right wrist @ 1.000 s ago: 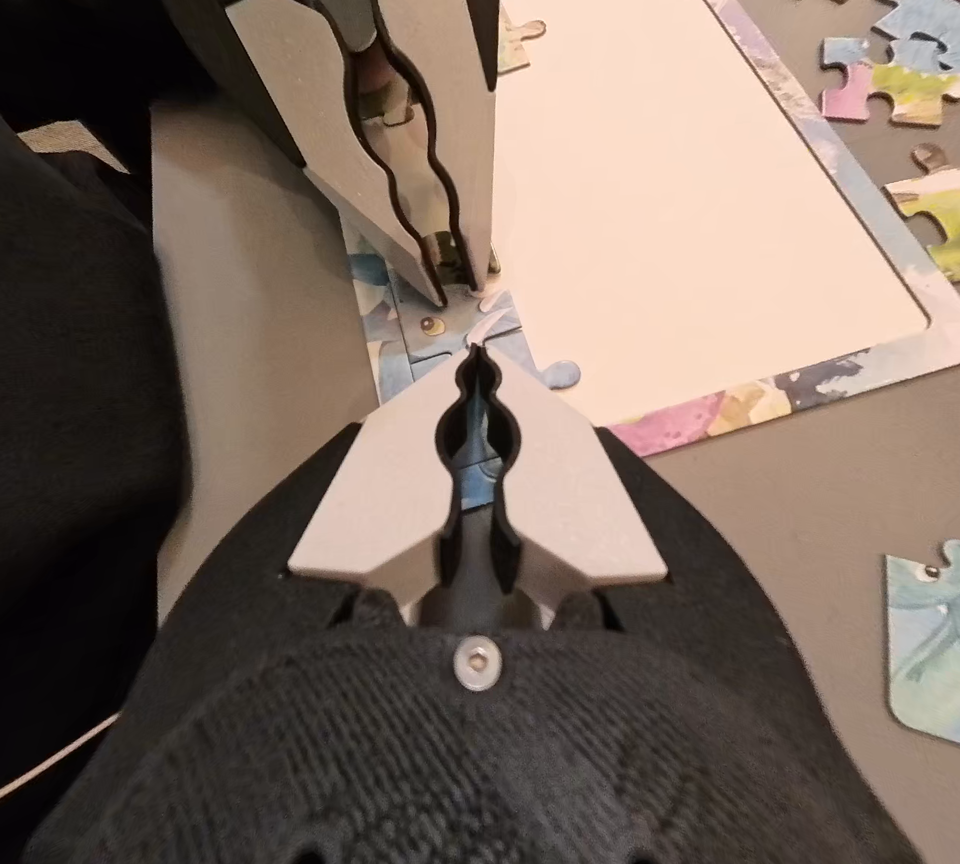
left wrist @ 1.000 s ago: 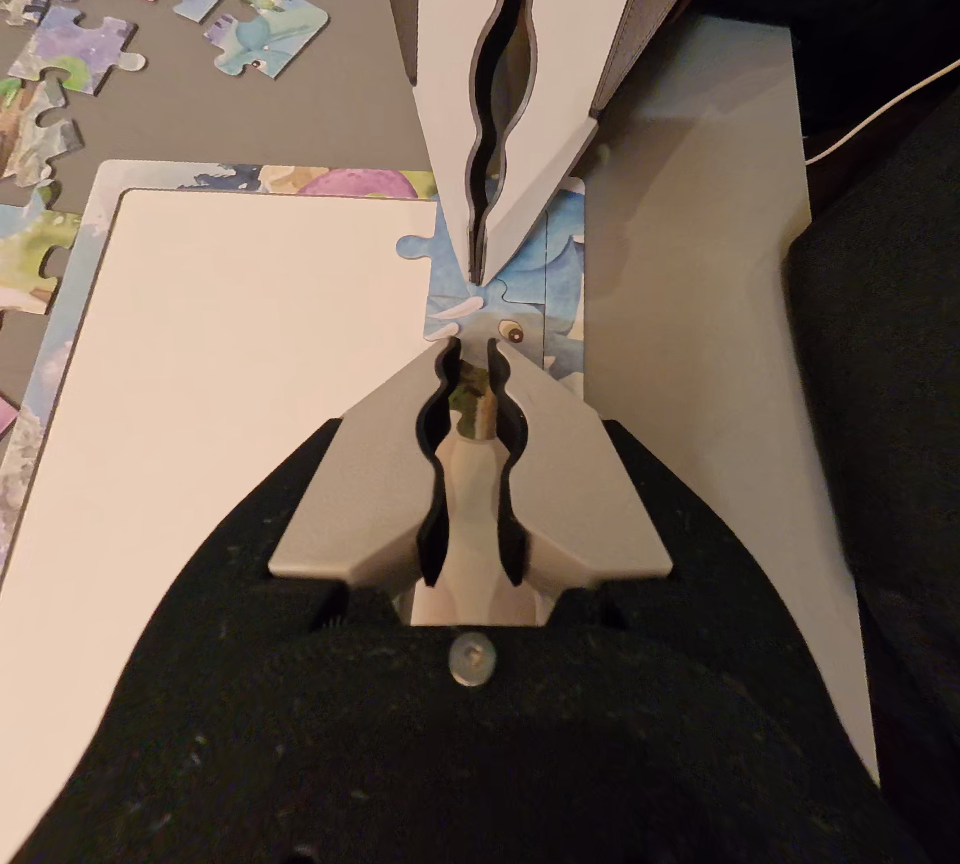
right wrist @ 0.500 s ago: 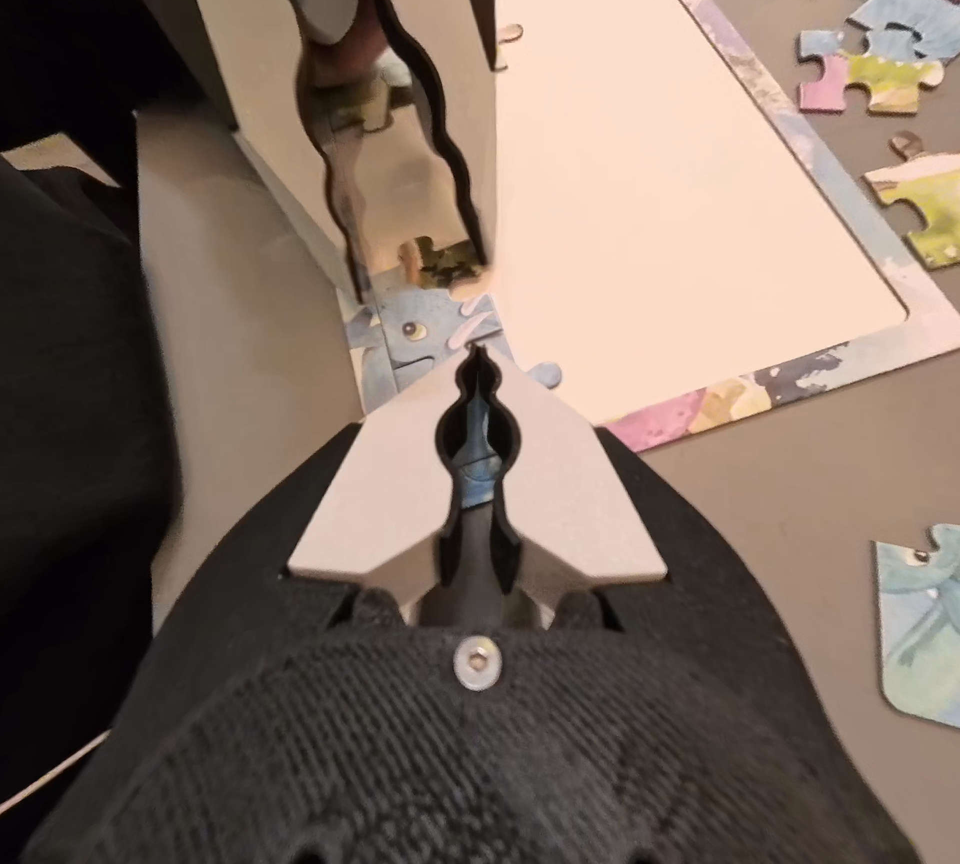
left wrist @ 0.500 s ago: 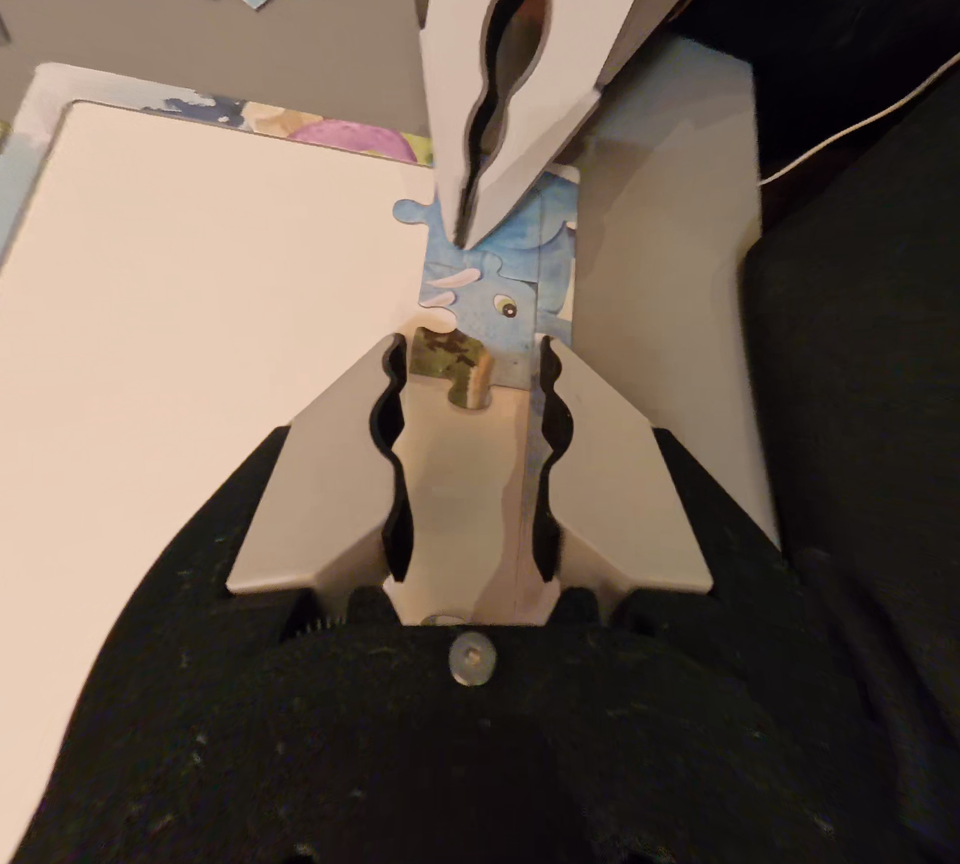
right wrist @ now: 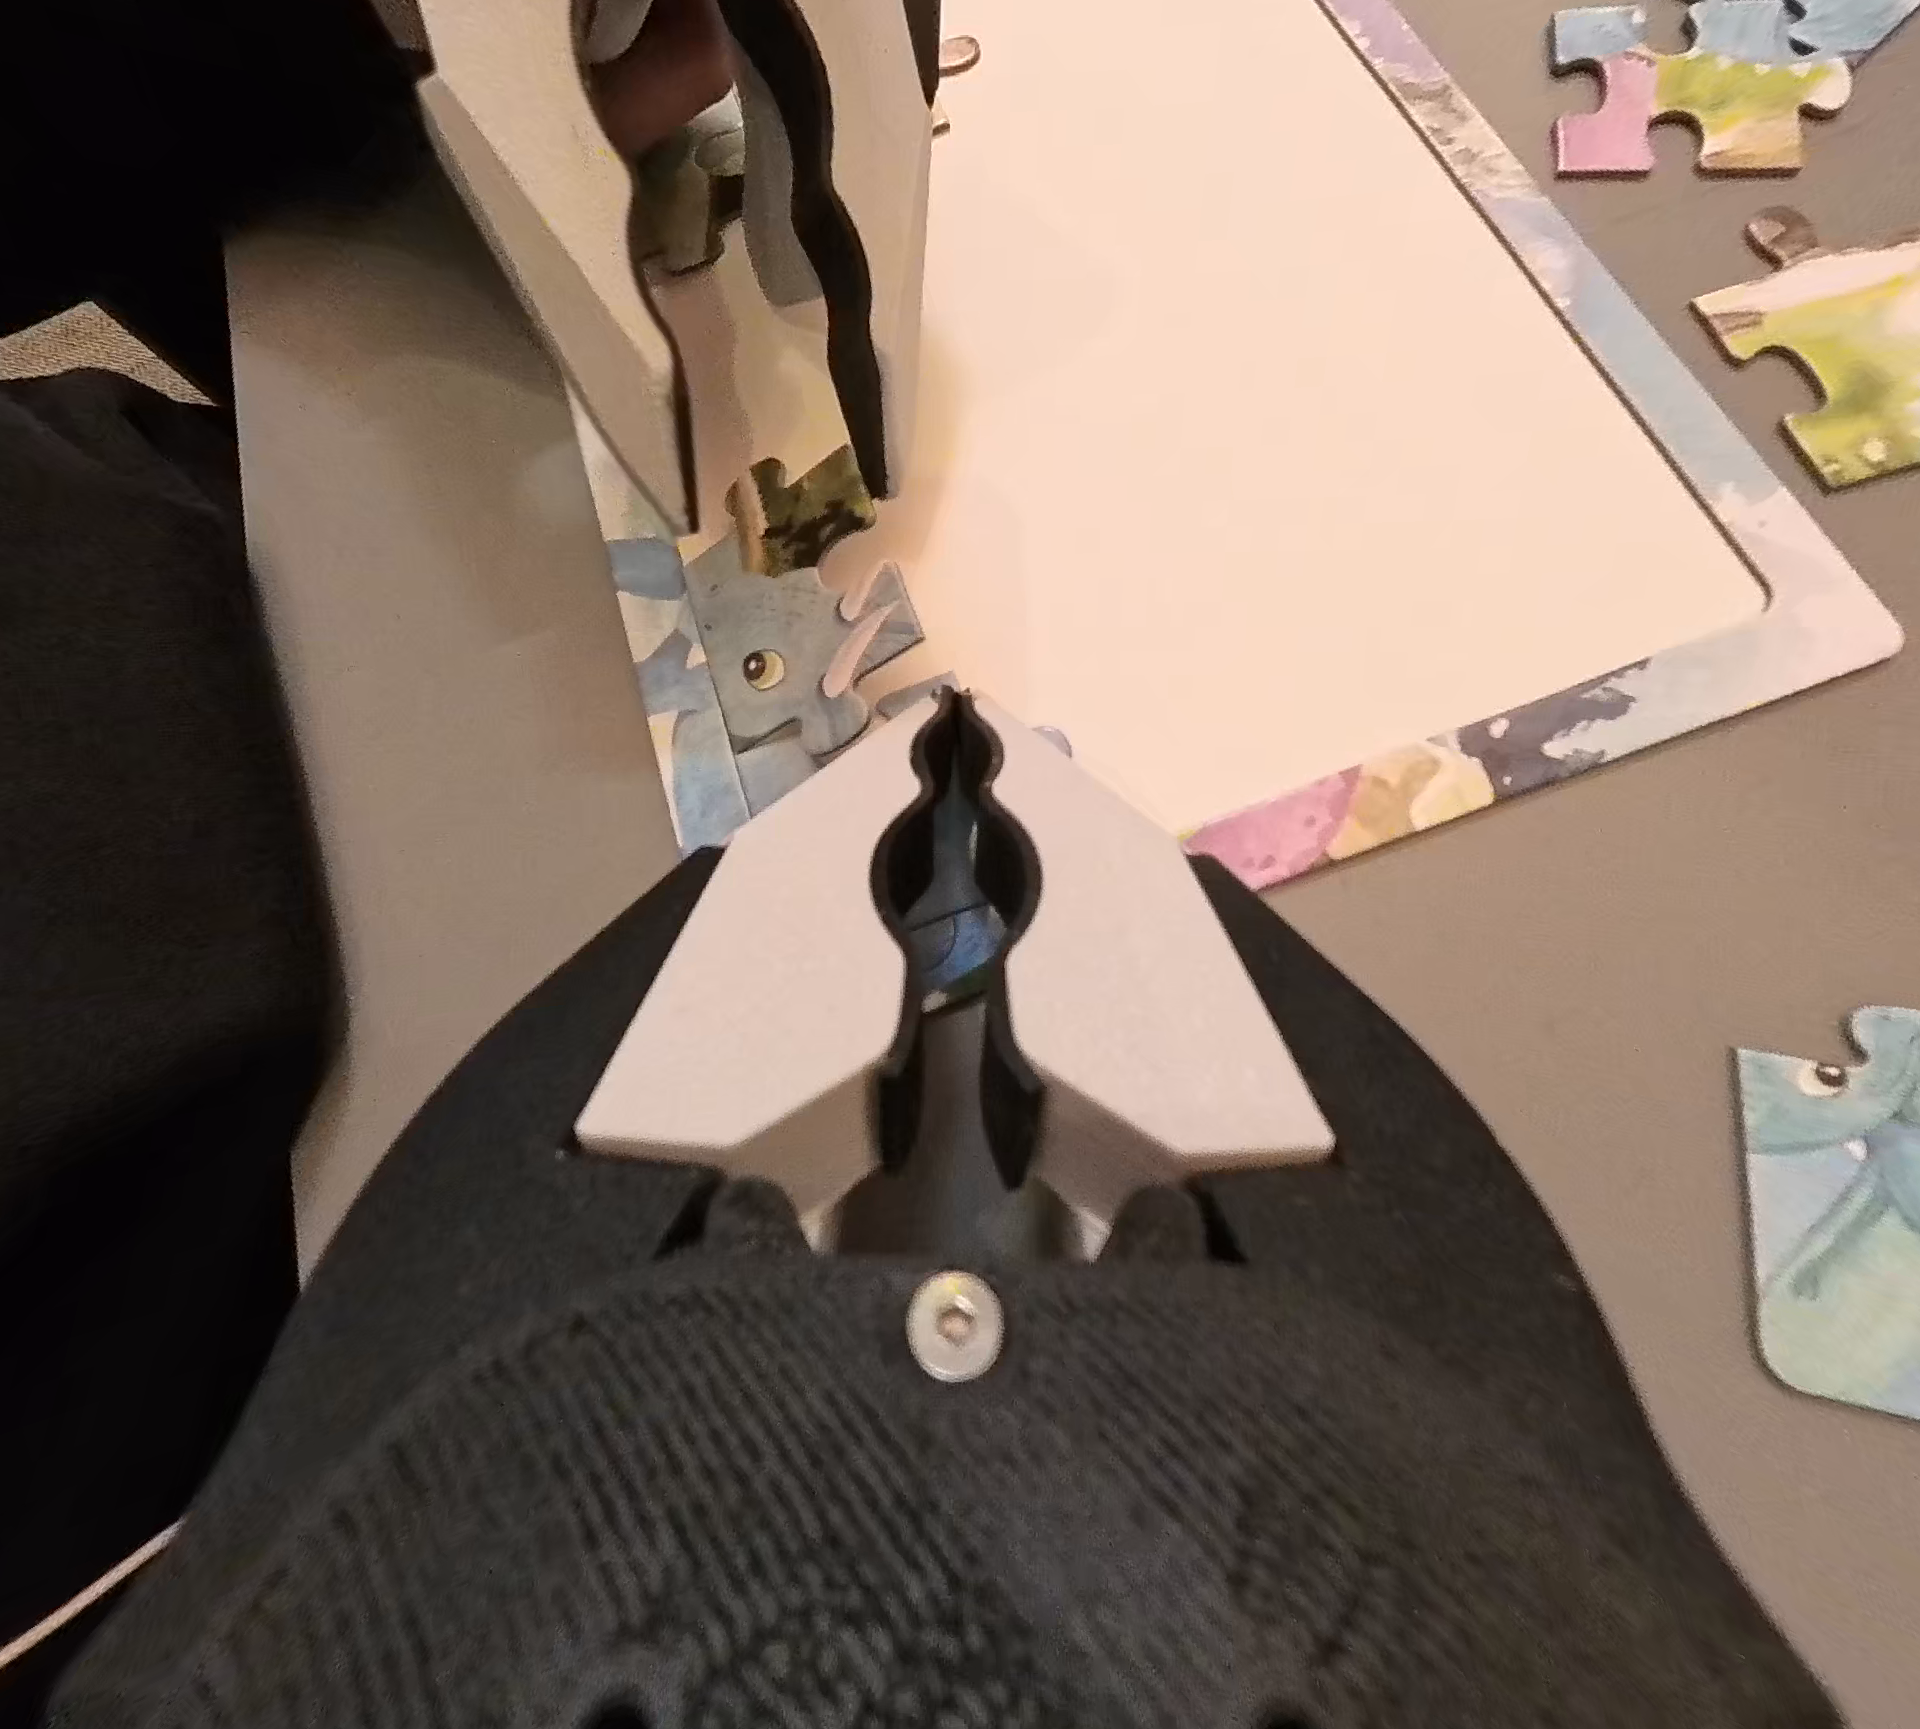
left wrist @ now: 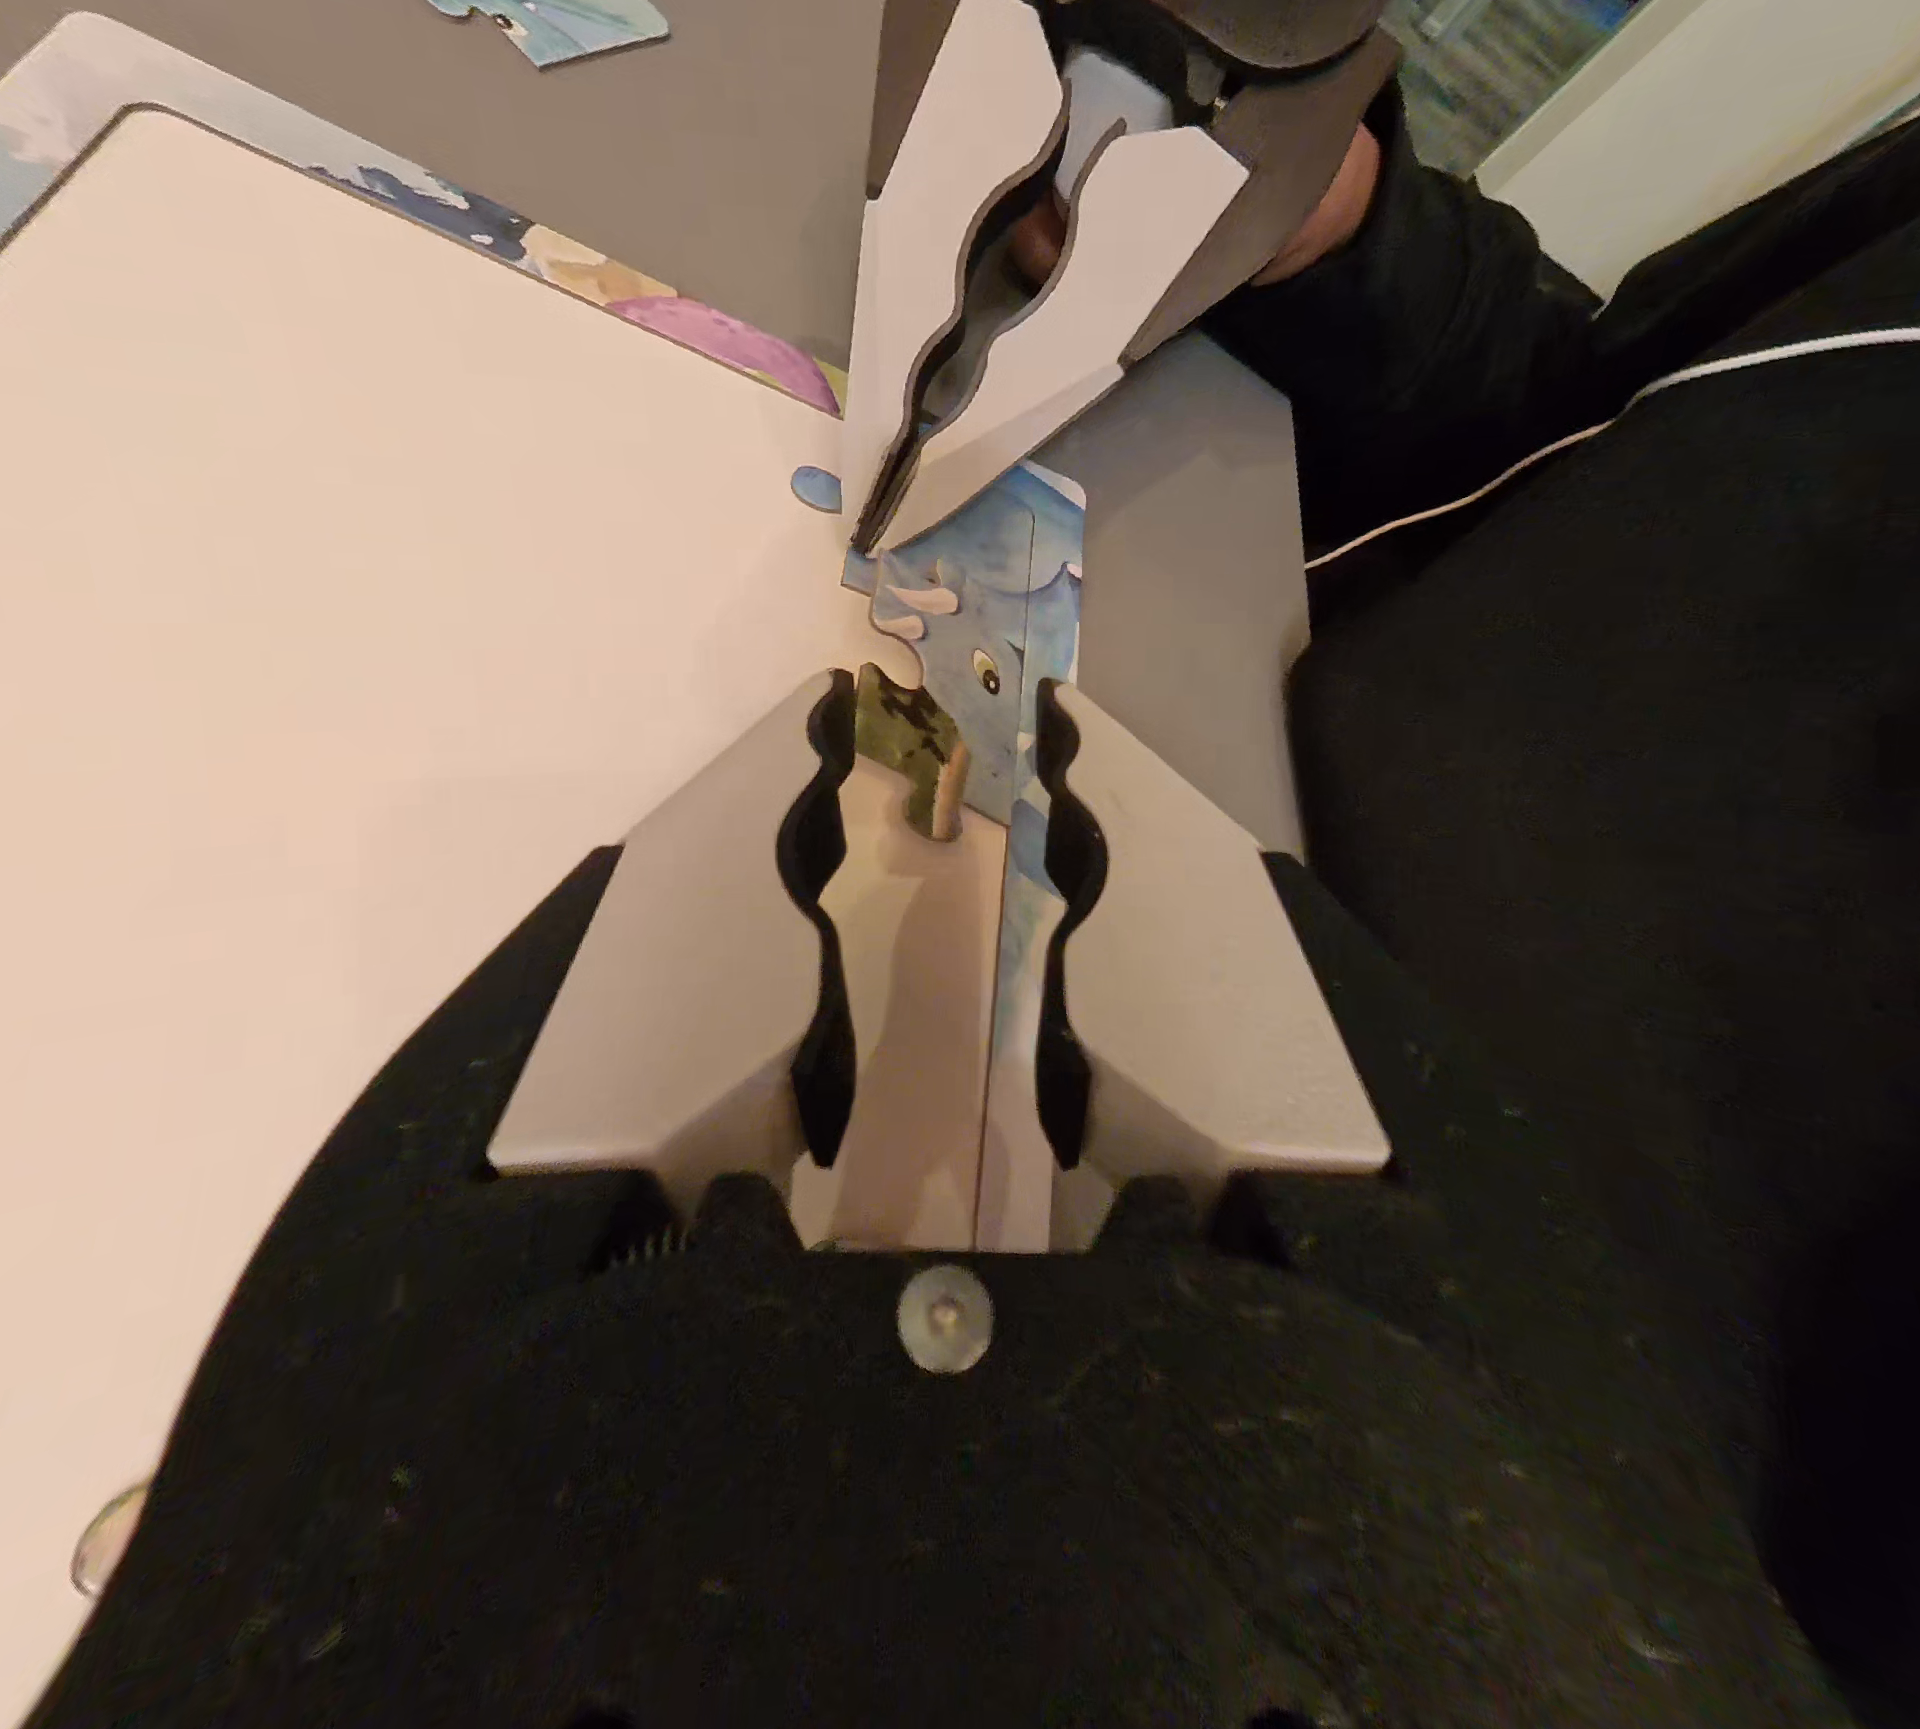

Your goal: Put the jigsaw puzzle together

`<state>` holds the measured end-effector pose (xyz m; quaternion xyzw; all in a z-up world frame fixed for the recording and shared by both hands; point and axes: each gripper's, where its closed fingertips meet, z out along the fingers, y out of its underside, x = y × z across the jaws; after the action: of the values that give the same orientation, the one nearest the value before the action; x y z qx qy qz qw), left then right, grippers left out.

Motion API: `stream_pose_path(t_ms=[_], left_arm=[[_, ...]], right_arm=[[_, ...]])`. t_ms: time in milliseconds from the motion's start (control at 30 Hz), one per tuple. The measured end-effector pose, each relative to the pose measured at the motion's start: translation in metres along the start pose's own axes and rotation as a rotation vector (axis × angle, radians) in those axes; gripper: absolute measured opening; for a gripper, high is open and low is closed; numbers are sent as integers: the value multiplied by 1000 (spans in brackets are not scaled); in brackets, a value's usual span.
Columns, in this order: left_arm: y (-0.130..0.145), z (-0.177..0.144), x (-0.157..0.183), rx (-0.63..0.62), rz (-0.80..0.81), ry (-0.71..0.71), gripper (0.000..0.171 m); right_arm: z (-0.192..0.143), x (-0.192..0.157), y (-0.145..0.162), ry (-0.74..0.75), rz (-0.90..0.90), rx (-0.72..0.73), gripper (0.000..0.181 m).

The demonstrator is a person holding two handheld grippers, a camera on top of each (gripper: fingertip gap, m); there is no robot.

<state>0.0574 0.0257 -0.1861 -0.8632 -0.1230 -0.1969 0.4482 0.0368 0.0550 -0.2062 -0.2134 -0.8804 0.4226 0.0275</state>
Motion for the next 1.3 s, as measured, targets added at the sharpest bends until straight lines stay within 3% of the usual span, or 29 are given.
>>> stream_pose_path(t_ms=[233, 733, 1033, 1300], left_arm=[[-1, -4, -12, 17, -74, -38, 3], [10, -30, -27, 0, -142, -23, 2], [33, -40, -36, -104, -103, -63, 0], [20, -31, -26, -82, -68, -52, 40]], right_arm=[[0, 0, 0, 1, -2, 0, 0], [0, 0, 0, 0, -2, 1, 0], [0, 0, 0, 0, -1, 1, 0], [0, 0, 0, -2, 1, 0, 0]])
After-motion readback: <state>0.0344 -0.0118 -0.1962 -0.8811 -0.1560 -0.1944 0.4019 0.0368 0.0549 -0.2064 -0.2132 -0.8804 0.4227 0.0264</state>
